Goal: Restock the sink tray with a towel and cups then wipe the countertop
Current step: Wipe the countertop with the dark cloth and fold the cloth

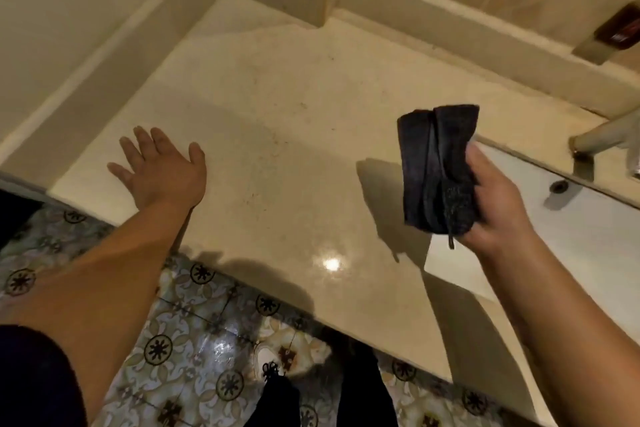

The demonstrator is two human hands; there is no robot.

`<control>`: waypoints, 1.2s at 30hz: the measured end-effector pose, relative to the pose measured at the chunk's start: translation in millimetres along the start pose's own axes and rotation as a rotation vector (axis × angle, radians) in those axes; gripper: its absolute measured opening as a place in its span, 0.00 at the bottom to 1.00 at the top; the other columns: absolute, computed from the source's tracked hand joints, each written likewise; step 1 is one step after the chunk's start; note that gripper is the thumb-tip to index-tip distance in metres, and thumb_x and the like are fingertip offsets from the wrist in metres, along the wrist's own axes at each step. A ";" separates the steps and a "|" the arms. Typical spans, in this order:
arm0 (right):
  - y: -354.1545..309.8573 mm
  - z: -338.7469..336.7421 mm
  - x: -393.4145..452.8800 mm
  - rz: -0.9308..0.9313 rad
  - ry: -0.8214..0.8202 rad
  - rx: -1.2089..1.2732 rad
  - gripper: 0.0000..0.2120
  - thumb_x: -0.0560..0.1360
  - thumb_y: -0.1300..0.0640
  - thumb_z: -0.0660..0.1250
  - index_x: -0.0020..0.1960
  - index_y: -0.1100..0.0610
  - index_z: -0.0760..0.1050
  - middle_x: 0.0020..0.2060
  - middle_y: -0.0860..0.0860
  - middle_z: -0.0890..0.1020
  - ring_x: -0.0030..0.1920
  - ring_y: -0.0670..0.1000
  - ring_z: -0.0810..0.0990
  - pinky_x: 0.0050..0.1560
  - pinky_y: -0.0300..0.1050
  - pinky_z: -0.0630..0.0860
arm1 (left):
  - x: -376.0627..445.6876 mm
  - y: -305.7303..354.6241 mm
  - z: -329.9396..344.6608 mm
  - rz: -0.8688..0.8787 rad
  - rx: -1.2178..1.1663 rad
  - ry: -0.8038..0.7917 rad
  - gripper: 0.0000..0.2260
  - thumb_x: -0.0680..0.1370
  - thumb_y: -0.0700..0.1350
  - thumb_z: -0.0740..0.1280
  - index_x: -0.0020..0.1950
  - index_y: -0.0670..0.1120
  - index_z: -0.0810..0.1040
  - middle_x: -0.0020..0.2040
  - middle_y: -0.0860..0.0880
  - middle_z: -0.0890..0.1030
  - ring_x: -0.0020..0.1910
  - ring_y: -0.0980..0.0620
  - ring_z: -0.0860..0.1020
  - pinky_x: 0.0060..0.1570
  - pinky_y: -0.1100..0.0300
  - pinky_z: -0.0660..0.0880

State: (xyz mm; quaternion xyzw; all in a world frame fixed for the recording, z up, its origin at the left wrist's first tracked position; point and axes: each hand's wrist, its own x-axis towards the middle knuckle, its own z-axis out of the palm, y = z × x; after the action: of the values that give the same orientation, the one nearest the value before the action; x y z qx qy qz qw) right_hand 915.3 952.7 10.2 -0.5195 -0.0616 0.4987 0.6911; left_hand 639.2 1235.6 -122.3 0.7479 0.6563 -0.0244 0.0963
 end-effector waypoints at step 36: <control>177.9 -36.7 -107.7 -0.555 -0.328 -1.678 0.30 0.65 0.64 0.78 0.66 0.56 0.76 0.68 0.55 0.74 0.68 0.59 0.73 0.64 0.63 0.70 | 3.2 -3.9 0.9 -0.010 0.010 -0.037 0.37 0.78 0.64 0.41 0.80 0.42 0.45 0.81 0.42 0.45 0.79 0.42 0.42 0.73 0.35 0.40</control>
State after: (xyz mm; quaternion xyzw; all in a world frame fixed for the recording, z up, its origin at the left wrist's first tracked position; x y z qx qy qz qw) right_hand 772.8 840.9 -98.4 -0.7422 -0.6267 0.1729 0.1626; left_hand 635.9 1239.1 -124.1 0.7446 0.6579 -0.0423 0.1045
